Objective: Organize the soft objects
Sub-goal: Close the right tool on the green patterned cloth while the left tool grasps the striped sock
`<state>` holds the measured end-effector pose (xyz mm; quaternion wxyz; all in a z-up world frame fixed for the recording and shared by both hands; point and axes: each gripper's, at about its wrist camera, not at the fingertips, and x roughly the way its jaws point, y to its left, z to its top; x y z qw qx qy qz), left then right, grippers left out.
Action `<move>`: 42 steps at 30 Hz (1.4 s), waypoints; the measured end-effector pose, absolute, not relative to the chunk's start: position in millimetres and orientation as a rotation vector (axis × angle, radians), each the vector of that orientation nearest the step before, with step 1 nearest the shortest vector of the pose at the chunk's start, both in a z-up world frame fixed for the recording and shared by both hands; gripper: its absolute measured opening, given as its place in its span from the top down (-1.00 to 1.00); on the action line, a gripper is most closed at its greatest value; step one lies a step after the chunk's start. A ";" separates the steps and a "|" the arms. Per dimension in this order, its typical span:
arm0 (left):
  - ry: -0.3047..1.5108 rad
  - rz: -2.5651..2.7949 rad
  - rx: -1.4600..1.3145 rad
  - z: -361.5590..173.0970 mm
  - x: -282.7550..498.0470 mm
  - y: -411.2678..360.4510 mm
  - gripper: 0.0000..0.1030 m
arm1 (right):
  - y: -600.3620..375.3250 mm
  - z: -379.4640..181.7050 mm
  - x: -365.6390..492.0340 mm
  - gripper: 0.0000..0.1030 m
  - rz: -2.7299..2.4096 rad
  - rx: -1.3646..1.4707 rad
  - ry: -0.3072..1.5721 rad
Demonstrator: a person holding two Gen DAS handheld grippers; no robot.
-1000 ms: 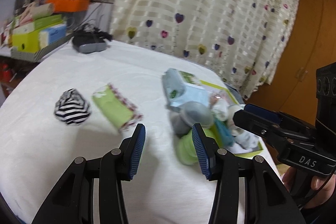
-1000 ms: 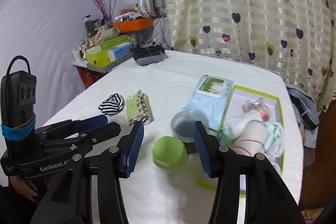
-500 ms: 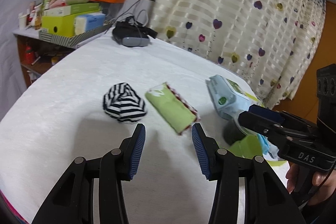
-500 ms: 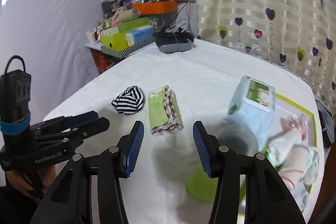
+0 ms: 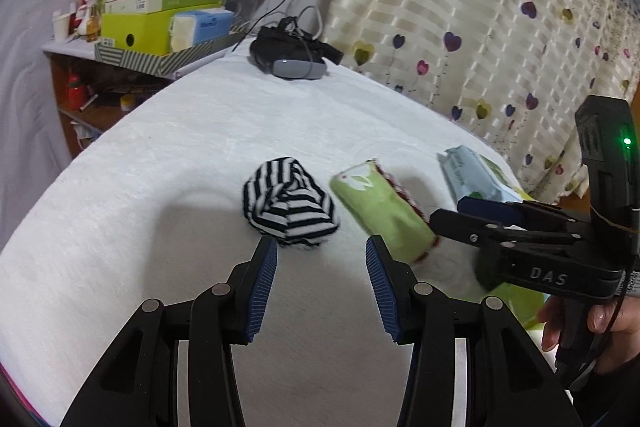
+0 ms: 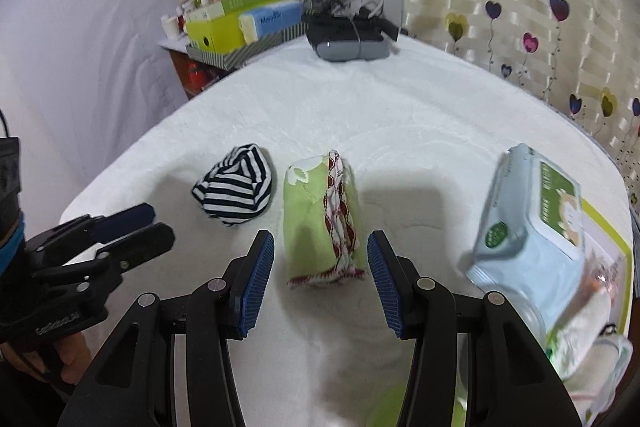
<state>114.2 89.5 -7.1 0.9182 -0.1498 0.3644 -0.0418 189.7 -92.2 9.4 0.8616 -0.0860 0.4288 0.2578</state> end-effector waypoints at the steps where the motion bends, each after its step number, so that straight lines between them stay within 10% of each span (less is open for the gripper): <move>1: 0.751 -0.078 -0.301 -7.1 116.6 90.6 0.12 | -89.2 7.3 193.6 0.03 0.542 -0.183 0.910; 22: 0.800 -0.044 -0.256 -15.5 164.4 99.0 0.08 | -59.0 -26.9 237.3 0.04 0.529 -0.209 1.084; 27: 0.803 -0.054 -0.272 -18.4 175.8 99.9 0.03 | -62.2 -13.0 224.1 0.53 0.537 -0.234 1.008; 42: 0.906 0.025 -0.182 -46.2 206.3 78.4 -0.04 | -100.6 20.8 203.7 0.53 0.585 -0.097 0.898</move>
